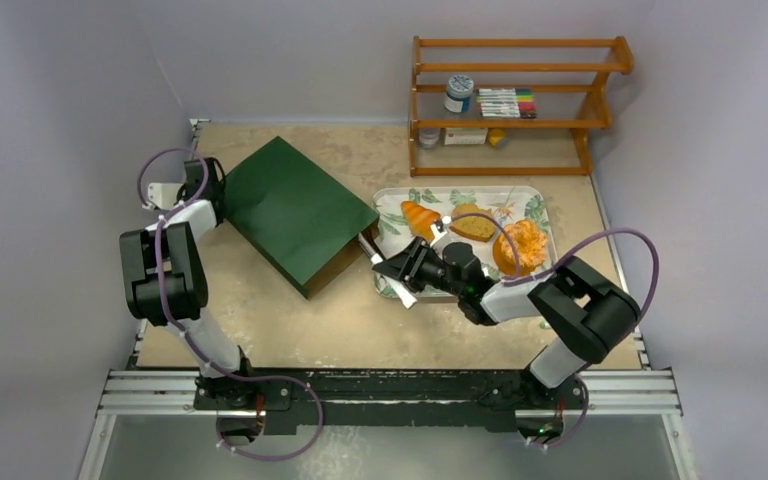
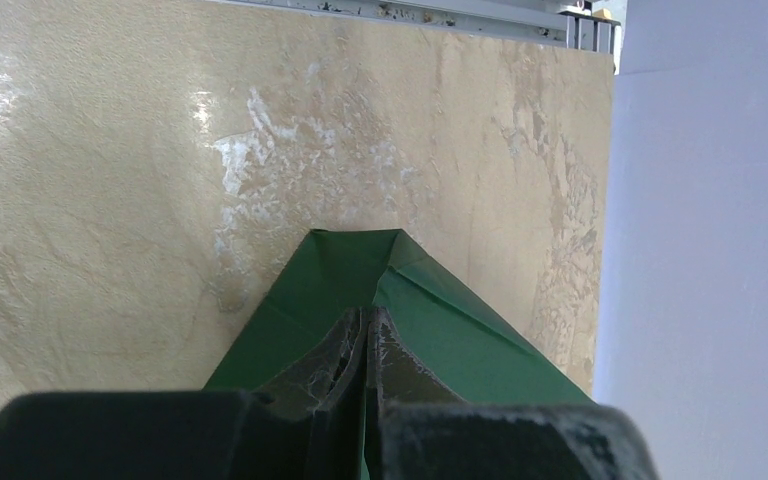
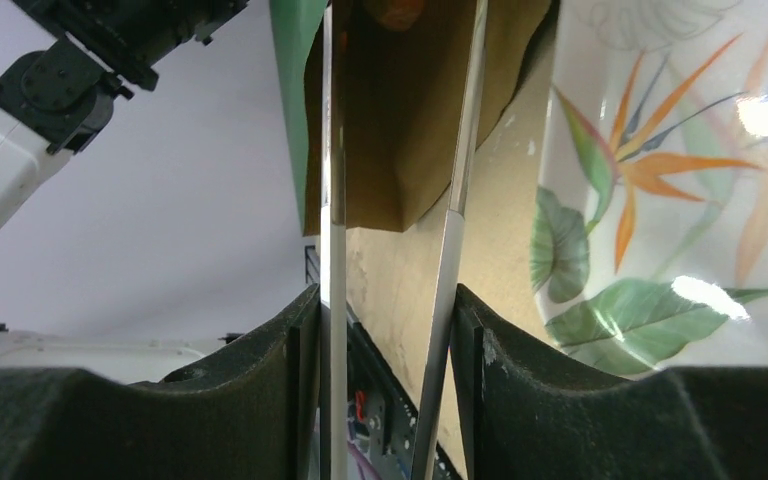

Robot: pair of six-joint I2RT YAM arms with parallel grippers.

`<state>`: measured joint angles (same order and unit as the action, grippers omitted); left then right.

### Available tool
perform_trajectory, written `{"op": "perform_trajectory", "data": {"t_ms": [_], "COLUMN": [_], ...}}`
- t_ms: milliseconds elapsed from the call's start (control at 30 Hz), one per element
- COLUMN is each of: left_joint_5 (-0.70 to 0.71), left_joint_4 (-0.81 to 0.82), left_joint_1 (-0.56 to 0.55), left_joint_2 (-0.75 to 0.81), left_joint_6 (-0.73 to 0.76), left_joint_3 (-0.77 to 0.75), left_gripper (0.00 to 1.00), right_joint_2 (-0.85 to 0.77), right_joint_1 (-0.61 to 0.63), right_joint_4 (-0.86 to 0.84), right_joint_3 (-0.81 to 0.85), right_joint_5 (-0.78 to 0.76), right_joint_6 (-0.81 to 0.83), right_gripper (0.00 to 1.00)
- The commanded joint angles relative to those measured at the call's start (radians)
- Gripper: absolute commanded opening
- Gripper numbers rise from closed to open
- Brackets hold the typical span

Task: Take the fake bread out of the paper bag
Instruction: Move the paper bag to the center of the board.

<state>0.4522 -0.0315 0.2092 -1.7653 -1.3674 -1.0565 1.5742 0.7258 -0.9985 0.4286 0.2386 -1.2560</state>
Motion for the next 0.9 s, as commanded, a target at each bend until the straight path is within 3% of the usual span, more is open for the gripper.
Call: {"op": "perform_trajectory", "data": {"t_ms": [0, 867], "left_joint_5": [-0.024, -0.056], "left_joint_4": [0.016, 0.037], "left_joint_1": [0.005, 0.020], "left_joint_2": [0.030, 0.017], "left_joint_6": [0.029, 0.083], "left_joint_3": [-0.002, 0.033], "left_gripper": [0.00, 0.00], "right_joint_2": [0.039, 0.396], "right_joint_1": [-0.012, -0.053], "right_joint_4": [-0.102, -0.440], "right_joint_3": [0.075, 0.276], "right_joint_5": [0.035, 0.169], "right_joint_6": [-0.003, -0.102], "right_gripper": [0.49, 0.50]}}
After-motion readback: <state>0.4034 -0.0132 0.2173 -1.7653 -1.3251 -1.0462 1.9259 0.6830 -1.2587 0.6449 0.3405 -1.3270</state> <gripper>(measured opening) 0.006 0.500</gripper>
